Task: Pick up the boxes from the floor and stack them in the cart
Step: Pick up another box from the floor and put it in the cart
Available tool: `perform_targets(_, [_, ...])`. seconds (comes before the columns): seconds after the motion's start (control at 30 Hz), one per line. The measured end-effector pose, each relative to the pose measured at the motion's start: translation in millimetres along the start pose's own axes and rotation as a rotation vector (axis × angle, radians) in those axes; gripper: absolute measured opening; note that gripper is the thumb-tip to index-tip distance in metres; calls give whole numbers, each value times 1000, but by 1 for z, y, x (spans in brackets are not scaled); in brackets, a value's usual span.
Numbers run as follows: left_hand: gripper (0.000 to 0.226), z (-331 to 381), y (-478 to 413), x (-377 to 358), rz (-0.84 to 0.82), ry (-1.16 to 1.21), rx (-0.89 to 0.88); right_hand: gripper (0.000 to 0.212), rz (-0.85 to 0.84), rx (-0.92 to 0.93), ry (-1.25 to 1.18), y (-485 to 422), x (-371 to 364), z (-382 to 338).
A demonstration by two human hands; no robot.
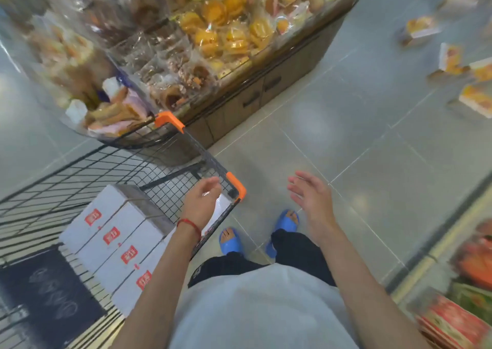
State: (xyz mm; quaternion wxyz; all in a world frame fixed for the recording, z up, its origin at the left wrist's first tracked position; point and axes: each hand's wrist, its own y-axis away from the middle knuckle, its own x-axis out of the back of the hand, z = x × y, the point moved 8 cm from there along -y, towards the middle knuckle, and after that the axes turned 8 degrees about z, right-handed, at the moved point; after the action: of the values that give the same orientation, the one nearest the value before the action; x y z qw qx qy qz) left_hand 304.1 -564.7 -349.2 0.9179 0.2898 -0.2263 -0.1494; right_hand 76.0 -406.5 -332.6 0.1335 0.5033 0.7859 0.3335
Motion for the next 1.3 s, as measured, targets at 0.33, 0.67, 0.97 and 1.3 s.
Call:
perform_targets(0.33, [18,113,28,-231,-274,-214,-246,17,189,-32,-274,-67,159,-53])
perform_targets(0.67, [22,212,69,-455,-452,-205,-334,15,338,9,-362,-157,323,-126])
perform_targets(0.97, [24,329,48,-644,-617,-232,-430,13,495,44,-438,-277,433,-223])
perform_targets(1.3, [25,483,21,-857,-792,-313,-505,21,670,50,-511,-410,534,-353])
